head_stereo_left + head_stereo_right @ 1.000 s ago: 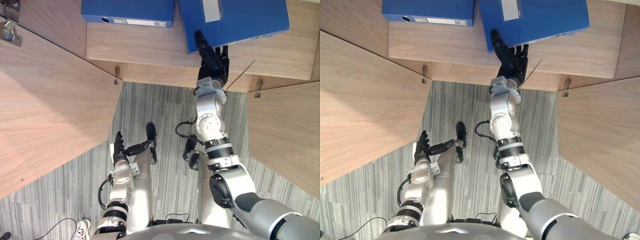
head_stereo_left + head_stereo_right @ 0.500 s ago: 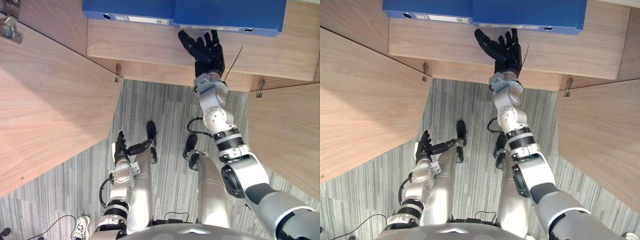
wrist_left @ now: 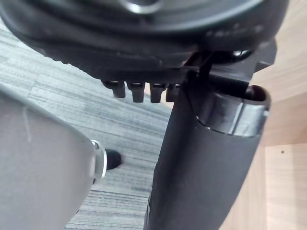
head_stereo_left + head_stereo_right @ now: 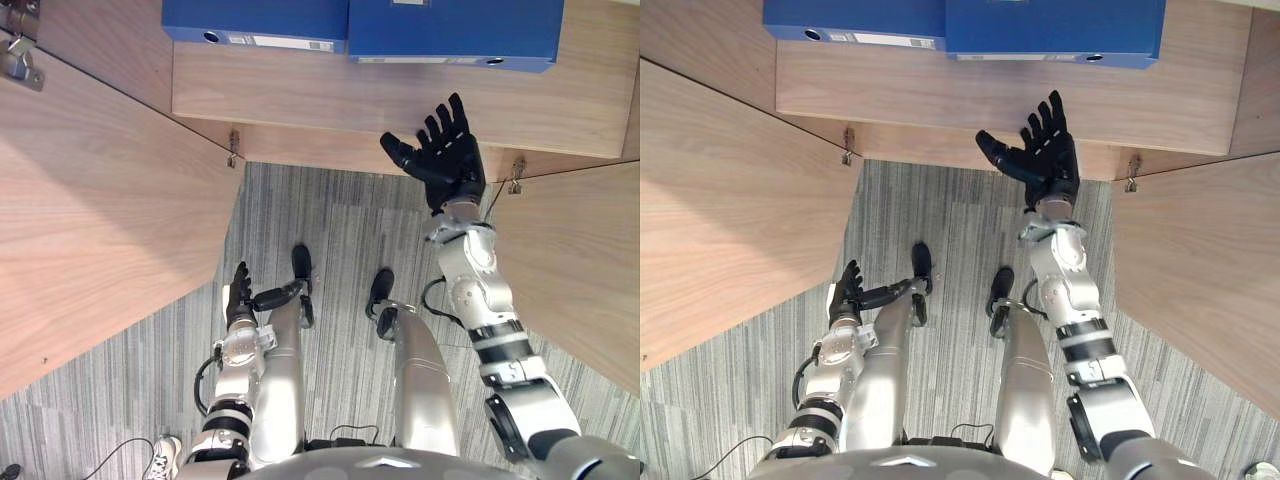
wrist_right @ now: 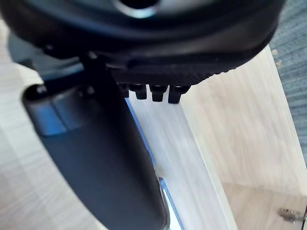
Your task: Walk over to the cabinet, pick up the folder, carry it to the office cabinet, place the folder inside the office cabinet, then close the office cabinet door
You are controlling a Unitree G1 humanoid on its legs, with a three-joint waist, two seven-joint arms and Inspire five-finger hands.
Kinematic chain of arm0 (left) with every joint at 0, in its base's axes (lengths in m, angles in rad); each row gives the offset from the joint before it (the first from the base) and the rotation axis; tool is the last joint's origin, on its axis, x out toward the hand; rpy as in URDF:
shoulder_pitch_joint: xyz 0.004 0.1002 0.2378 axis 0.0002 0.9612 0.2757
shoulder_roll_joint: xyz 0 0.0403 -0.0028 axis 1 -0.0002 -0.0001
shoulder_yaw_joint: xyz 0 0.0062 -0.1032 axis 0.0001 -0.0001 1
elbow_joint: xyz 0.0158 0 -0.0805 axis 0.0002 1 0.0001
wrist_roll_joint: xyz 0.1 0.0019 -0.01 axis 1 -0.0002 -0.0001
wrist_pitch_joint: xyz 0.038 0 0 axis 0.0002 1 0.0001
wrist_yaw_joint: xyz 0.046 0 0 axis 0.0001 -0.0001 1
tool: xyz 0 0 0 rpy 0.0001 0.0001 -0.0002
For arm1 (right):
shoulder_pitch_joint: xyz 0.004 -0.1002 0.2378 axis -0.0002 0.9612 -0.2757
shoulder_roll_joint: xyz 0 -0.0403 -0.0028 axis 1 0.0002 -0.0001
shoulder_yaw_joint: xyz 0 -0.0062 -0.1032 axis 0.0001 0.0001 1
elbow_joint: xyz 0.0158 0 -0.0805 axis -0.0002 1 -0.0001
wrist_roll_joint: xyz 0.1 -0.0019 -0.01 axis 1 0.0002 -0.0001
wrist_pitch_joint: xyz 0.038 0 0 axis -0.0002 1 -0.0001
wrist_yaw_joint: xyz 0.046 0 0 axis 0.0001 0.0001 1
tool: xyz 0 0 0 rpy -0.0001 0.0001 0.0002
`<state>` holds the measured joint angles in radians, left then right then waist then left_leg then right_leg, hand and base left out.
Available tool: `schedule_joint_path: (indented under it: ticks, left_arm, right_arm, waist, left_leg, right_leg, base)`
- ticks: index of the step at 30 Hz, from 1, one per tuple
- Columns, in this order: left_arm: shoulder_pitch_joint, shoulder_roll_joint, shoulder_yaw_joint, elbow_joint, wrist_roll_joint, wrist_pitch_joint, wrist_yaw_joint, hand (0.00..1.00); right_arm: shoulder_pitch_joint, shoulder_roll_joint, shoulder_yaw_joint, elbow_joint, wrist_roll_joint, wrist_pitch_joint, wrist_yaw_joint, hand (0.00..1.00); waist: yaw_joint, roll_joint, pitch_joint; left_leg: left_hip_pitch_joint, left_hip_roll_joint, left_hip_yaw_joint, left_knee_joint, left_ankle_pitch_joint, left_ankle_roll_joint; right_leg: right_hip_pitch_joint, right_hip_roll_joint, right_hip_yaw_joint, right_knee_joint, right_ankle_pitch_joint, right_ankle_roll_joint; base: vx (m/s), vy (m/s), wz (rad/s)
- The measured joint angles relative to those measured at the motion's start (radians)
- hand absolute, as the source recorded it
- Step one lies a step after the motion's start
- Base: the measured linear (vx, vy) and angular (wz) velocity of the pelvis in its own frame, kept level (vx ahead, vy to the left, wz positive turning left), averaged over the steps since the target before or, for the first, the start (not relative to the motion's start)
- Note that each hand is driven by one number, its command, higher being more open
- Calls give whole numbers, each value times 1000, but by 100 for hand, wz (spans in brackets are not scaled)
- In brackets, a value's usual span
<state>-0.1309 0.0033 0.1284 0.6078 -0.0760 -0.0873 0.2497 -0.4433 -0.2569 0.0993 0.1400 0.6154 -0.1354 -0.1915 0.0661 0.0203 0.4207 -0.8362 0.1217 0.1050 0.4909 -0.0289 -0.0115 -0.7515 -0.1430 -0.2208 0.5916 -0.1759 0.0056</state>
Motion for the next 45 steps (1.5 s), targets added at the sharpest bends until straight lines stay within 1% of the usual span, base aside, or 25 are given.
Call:
schedule_joint_path:
  ticks: [2, 4, 5, 6, 8, 10, 11, 12, 14, 19, 22, 29, 31, 37, 38, 40, 43, 45]
  left_arm:
    - [10, 2, 0, -15, 5, 0, -5, 100]
    - [29, 3, 0, -42, 10, -8, -11, 100]
    - [31, 4, 0, -42, 11, -11, -11, 100]
    - [32, 4, 0, -42, 16, -13, -11, 100]
    - [33, 4, 1, -42, 47, -14, -12, 100]
    - [34, 4, 1, -42, 54, -19, -13, 100]
    - [35, 4, 1, -42, 68, -21, -13, 100]
    - [35, 4, 1, -42, 72, -21, -13, 100]
    - [35, 4, 2, -42, 87, -21, -12, 100]
    - [36, 5, 8, -42, 87, -23, -12, 100]
    - [36, 5, 12, -42, 87, -26, -11, 100]
    - [37, 17, 17, -39, 87, -42, -7, 100]
    - [37, 23, 18, -35, 86, -42, -3, 100]
    - [36, 24, 23, -54, 83, -45, 7, 100]
    - [36, 24, 23, -58, 79, -45, 7, 100]
    - [36, 24, 23, -59, 70, -45, 9, 100]
    - [36, 25, 22, -66, 47, -45, 14, 100]
    - [36, 25, 22, -68, 41, -45, 17, 100]
  right_arm:
    - [31, -12, 0, -53, -92, 1, 3, 100]
    - [67, -21, 0, -130, -238, 1, 4, 100]
    - [74, -23, 2, -147, -279, 1, 4, 100]
    - [81, -24, 2, -172, -374, 1, 0, 0]
    - [83, -25, 2, -197, -512, 1, -14, 0]
    - [81, -28, 2, -201, -609, 1, -22, 0]
    - [80, -32, 2, -202, -694, 4, -31, 0]
    - [80, -33, 2, -202, -729, 5, -34, 0]
    - [69, -52, 9, -200, -850, 20, -39, 0]
    - [-3, -115, 38, -148, -1004, 54, -43, 0]
    - [-53, -134, 45, -103, -1052, 70, -45, 0]
    - [-202, -167, 62, 13, -1071, 89, -63, 0]
    - [-247, -182, 81, 62, -1086, 105, -67, 0]
    - [-353, -195, 80, 146, -1084, 124, -93, 0]
    - [-385, -205, 80, 181, -1084, 131, -96, 0]
    - [-403, -212, 80, 206, -1083, 137, -97, 0]
    - [-461, -221, 79, 258, -1054, 157, -102, 0]
    - [-479, -221, 78, 271, -1044, 158, -105, 0]
  waist:
    - [-5, -2, 1]
    - [-10, -7, 4]
    - [-10, -8, 4]
    - [-10, -11, 6]
    - [-9, -16, 9]
    - [-9, -20, 11]
    - [-7, -24, 13]
    - [-6, -25, 14]
    - [-4, -25, 14]
    - [-2, -28, 16]
    - [4, -29, 16]
    - [9, -35, 19]
    - [16, -39, 22]
    - [18, -39, 22]
    - [18, -39, 22]
    - [18, -39, 22]
    - [18, -39, 22]
    - [17, -39, 22]
  left_leg:
    - [0, 0, 2, 2, -3, 4]
    - [0, 1, 5, 2, -4, 5]
    - [0, 1, 5, 2, -4, 5]
    - [1, 1, 6, 1, -4, 5]
    - [1, 1, 7, 0, -4, 5]
    - [1, 1, 7, -1, -4, 5]
    - [1, 1, 7, -1, -4, 5]
    - [1, 1, 8, -2, -4, 5]
    - [-4, 0, 7, -3, -3, 5]
    - [-16, -6, -1, -7, -1, 8]
    - [-23, -11, -6, -10, -1, 8]
    - [-55, -25, -9, -9, 0, 9]
    - [-58, -25, -11, -6, 0, 9]
    - [-91, -32, -16, -5, 2, 11]
    - [-100, -38, -18, -5, 3, 14]
    - [-103, -42, -22, -5, 4, 14]
    - [-119, -48, -32, 1, 4, 14]
    - [-125, -52, -32, 3, 5, 16]
  right_leg:
    - [0, 0, 1, 1, 0, 0]
    - [0, -1, 2, 2, 0, 1]
    - [0, -1, 2, 2, -1, 1]
    - [0, -1, 2, 1, -1, 1]
    - [0, -1, 2, 1, -1, 1]
    - [-1, -1, 2, 1, -1, 1]
    - [-1, -2, 2, 1, -1, 2]
    - [-2, -2, 2, 1, -1, 2]
    - [-6, -3, 1, 1, -1, 2]
    - [-16, -9, -7, 3, -4, 5]
    - [-17, -15, -17, 2, -6, 8]
    - [-40, -31, -29, 1, -9, 12]
    - [-40, -32, -35, 1, -9, 12]
    - [-69, -42, -50, 12, -12, 11]
    - [-76, -49, -54, 17, -15, 12]
    - [-76, -52, -58, 17, -16, 13]
    - [-82, -59, -73, 17, -17, 14]
    - [-87, -62, -76, 17, -17, 14]
  base:
    - [0, 0, 0]
    - [0, 0, 0]
    - [0, 0, 0]
    - [0, 0, 0]
    - [0, 0, 0]
    - [0, 0, 0]
    - [0, 0, 0]
    - [0, 0, 0]
    - [0, 0, 0]
    - [10, -2, 5]
    - [27, 6, 10]
    - [37, 19, 7]
    - [40, 8, 6]
    - [7, 3, 6]
    - [3, 9, 9]
    - [10, 12, 12]
    - [20, 16, 11]
    - [19, 12, 6]
